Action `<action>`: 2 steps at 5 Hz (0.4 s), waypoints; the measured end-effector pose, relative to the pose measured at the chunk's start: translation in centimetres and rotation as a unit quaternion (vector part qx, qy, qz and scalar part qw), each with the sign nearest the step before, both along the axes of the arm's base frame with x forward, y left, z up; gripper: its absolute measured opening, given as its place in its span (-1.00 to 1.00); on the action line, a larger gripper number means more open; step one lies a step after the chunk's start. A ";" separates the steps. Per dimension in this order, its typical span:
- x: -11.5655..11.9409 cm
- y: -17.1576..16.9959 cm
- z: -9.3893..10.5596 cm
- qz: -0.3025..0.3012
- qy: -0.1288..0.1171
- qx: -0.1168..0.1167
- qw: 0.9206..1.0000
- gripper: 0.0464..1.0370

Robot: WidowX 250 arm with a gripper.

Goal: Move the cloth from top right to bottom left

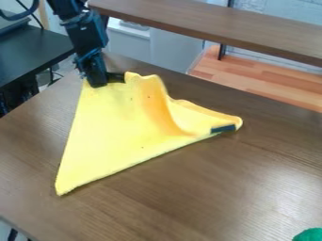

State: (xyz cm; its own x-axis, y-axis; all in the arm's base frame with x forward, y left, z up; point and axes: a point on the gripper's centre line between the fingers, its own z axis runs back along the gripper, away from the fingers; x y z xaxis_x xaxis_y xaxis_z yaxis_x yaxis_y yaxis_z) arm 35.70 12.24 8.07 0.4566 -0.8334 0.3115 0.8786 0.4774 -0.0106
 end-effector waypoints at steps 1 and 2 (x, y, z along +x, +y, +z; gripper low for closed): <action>2.0 0.8 0.6 0.005 0.006 -0.008 1.000 -0.91; 3.6 1.7 0.0 -0.012 0.019 -0.014 1.000 -0.59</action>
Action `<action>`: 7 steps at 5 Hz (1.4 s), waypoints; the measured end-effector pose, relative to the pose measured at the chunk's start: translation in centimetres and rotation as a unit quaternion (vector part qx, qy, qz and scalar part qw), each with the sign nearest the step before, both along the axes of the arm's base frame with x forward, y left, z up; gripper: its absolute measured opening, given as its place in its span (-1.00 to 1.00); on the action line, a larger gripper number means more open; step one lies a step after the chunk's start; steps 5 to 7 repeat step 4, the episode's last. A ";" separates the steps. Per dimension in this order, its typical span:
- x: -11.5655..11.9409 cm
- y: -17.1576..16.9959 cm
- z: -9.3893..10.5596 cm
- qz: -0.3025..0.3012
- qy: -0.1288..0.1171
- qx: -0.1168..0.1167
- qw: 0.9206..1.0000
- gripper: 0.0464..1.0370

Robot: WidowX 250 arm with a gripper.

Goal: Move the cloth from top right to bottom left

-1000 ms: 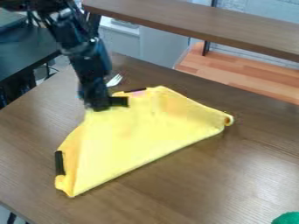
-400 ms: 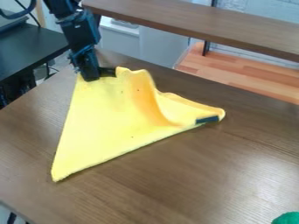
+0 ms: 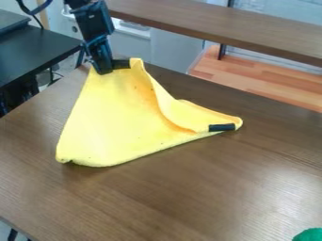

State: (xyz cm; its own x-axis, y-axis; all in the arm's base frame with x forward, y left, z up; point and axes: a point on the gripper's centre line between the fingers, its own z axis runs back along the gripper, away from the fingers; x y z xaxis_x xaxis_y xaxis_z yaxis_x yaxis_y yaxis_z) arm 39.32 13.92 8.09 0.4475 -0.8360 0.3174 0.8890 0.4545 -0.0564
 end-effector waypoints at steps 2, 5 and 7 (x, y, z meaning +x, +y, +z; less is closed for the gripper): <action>-1.2 1.6 -1.6 0.074 0.032 -0.012 0.997 0.55; -2.8 1.7 1.8 0.099 -0.011 -0.034 0.994 0.94; -2.8 1.7 1.8 0.099 -0.011 -0.034 0.994 0.94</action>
